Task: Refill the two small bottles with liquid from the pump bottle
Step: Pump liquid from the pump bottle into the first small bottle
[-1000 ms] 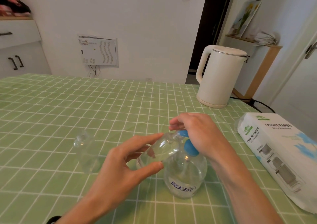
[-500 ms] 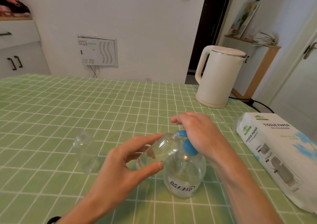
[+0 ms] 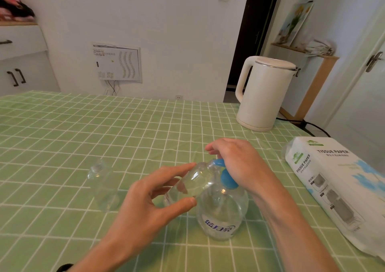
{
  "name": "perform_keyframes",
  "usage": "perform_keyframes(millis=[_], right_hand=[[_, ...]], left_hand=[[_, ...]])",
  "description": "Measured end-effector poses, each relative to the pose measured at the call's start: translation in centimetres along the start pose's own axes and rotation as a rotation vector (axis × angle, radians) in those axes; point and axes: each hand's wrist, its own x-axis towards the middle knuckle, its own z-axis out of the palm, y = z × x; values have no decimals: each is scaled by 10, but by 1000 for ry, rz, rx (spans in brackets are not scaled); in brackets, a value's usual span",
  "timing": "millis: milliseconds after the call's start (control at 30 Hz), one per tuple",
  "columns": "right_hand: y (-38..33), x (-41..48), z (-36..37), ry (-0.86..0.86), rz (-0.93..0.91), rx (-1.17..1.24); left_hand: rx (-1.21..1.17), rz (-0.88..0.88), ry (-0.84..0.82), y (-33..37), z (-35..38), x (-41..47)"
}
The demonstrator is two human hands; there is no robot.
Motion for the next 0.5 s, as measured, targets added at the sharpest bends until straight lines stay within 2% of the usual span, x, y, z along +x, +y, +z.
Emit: perform_keyframes(millis=[500], right_hand=[[5, 5, -2, 16, 23, 74]], left_hand=[[-97, -62, -33, -3, 2, 1]])
